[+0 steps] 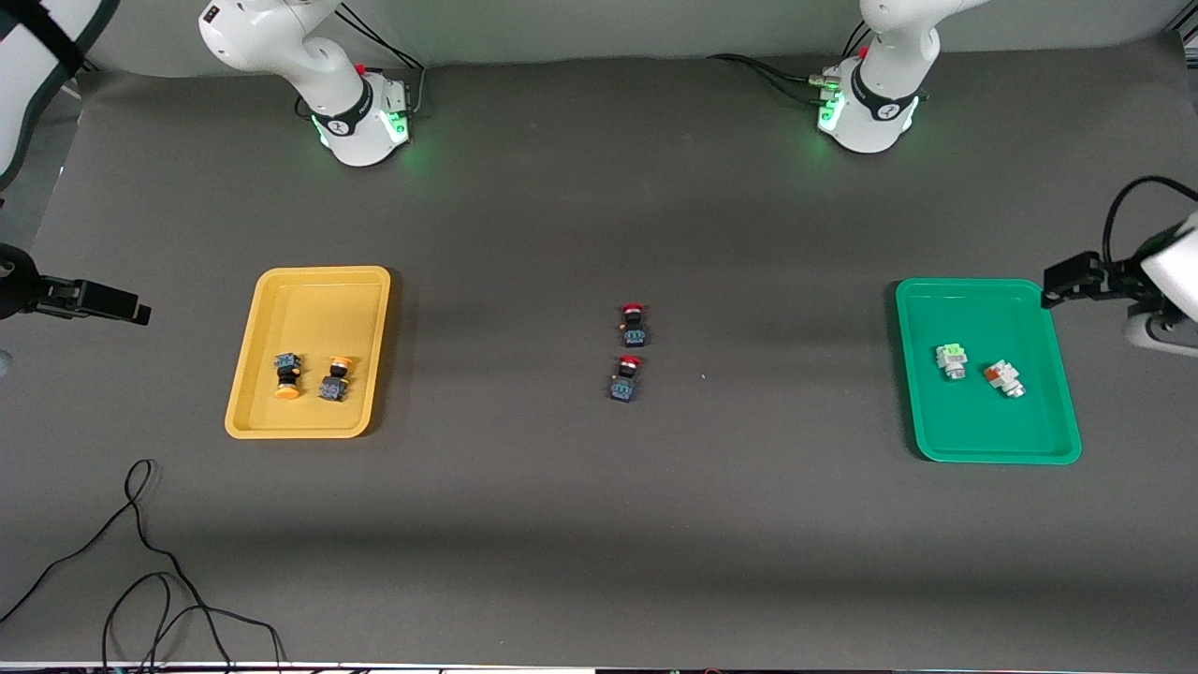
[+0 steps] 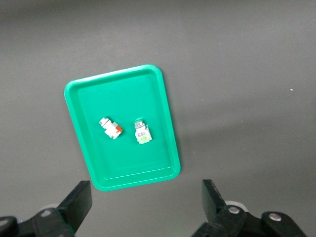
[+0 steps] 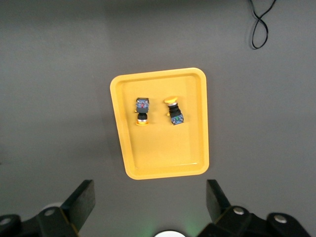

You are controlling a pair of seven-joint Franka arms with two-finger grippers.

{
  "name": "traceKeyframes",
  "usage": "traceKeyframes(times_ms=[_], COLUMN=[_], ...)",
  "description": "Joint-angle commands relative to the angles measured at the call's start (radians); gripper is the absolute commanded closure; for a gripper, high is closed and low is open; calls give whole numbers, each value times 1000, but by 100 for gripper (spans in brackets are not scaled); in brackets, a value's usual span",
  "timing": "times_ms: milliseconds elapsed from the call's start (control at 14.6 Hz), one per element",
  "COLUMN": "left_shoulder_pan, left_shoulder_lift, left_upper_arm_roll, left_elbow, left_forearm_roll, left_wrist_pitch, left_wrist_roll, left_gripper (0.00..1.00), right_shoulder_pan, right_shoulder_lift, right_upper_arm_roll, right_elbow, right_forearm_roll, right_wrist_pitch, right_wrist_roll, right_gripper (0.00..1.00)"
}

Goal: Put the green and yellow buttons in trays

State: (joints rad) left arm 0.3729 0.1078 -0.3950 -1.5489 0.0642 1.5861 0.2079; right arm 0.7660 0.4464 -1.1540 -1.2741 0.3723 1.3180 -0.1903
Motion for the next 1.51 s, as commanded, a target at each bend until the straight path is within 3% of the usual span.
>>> traceKeyframes(times_ms=[0,69,344,550,618,756,962,1099,1443], left_shoulder_pan=[-40,-79,-386,-434,-452,-530,-536,-532,-517], left_shoulder_lift=[-36,-40,-53,-56,-60,-65,-82,-89,-94], left_upper_arm_roll=[15,48,350,381,393,470,479,482,482], left_elbow=[-25,-23,-22,-25,-26,-26,-26,-26,-25], left_forearm_roll=[-6,-4,-7,-15,-26,-26,-29,-32,-34], left_wrist_pitch=[-6,-5,11,26,34,17,14,9,-15], left_wrist_roll=[-18,-18,-2,-16,-21,-99,-114,-122,-225], left_gripper=[1,1,1,1,1,1,1,1,1], right_shoulder_pan=[-195,-261,-512,-658,-686,-689,-691,-692,-694], right_shoulder_lift=[-167,-190,-235,-313,-362,-458,-549,-543,-532], right_upper_arm_roll=[350,452,771,982,1017,1027,1045,1074,1125], right_elbow=[9,6,-4,-88,-153,-304,-445,-441,-429], right_forearm_roll=[-177,-225,-318,-400,-415,-415,-420,-460,-460], right_wrist_pitch=[-8,-8,-6,30,70,165,251,254,242], right_wrist_roll=[116,132,147,147,147,147,147,149,238], right_gripper=[0,0,0,0,0,0,0,0,0])
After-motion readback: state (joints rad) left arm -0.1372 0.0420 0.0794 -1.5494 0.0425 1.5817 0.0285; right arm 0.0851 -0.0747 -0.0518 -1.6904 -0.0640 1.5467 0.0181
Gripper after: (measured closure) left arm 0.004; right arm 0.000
